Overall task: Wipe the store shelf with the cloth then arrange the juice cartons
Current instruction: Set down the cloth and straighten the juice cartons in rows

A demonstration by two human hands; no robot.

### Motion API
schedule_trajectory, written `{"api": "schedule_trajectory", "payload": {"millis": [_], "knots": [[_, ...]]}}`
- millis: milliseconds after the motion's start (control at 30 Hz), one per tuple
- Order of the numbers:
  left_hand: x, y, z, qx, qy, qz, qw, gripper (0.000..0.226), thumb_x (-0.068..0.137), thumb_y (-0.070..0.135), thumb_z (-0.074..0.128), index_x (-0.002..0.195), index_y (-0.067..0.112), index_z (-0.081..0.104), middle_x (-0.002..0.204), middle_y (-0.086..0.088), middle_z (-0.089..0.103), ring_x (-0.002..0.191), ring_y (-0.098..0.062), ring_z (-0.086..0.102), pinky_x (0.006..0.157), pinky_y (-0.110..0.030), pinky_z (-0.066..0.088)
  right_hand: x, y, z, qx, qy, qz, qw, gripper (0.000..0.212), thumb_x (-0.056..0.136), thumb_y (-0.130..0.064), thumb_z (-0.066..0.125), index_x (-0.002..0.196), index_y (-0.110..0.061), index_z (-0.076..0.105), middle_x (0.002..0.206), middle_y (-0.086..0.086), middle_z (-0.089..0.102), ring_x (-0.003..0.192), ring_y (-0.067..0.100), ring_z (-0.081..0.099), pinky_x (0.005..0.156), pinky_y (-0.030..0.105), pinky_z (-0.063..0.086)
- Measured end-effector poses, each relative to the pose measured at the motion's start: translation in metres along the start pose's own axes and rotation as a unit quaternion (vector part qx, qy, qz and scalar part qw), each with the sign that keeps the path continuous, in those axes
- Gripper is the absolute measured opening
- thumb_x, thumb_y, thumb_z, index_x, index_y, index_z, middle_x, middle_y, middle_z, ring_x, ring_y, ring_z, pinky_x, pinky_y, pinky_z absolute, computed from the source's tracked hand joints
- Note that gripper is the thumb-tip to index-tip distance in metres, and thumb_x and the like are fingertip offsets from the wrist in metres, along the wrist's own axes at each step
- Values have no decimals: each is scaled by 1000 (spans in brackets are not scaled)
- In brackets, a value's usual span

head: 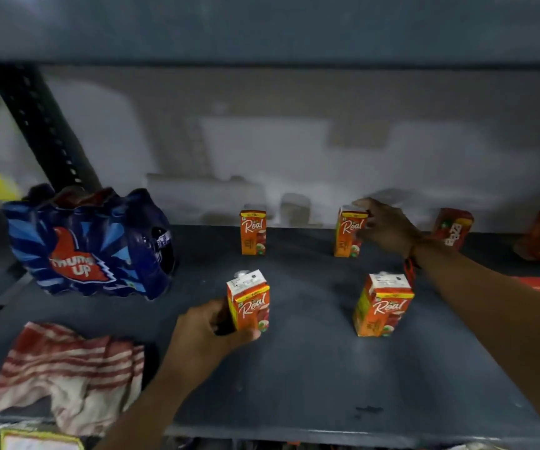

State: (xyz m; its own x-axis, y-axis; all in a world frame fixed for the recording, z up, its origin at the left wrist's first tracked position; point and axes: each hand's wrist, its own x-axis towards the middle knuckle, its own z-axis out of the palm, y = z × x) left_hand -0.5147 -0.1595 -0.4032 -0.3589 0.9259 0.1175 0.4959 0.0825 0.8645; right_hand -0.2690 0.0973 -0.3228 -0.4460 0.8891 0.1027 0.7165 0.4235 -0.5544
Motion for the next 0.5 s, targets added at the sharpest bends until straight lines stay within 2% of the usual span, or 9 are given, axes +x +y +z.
{"api": "schedule_trajectory", "payload": {"millis": [100, 200, 333, 500], "knots": [[7, 2, -3, -13, -40, 13, 999, 29, 54, 46, 84, 81, 45, 71, 81, 24, 74, 78, 6, 68, 66, -3, 45, 5, 6, 2, 1, 16, -22, 1000, 57, 83, -8, 73, 134, -4, 49, 130, 18, 61, 118, 31, 58, 91, 24, 39], [11, 5, -4, -28, -71, 20, 997, 27, 56, 40, 84, 81, 43, 72, 82, 21, 75, 78, 4, 69, 65, -1, 45, 7, 8, 1, 12, 13, -27, 999, 55, 84, -9, 72, 134, -7, 50, 128, 16, 63, 114, 26, 59, 90, 24, 39], [16, 5, -7, -60, -109, 8, 992, 34, 56, 41, 84, 88, 36, 74, 89, 15, 76, 86, -4, 71, 74, -9, 51, 9, 11, -2, 19, 2, -43, 999, 50, 85, -10, 72, 131, -10, 53, 126, 13, 64, 104, 15, 55, 87, 25, 40], [17, 4, -8, -68, -125, -7, 990, 41, 54, 45, 84, 92, 34, 74, 94, 11, 76, 92, -8, 71, 87, -30, 51, 10, 13, -5, 38, 0, -43, 998, 48, 84, -10, 72, 129, -9, 55, 125, 14, 65, 105, 19, 58, 86, 26, 41]]}}
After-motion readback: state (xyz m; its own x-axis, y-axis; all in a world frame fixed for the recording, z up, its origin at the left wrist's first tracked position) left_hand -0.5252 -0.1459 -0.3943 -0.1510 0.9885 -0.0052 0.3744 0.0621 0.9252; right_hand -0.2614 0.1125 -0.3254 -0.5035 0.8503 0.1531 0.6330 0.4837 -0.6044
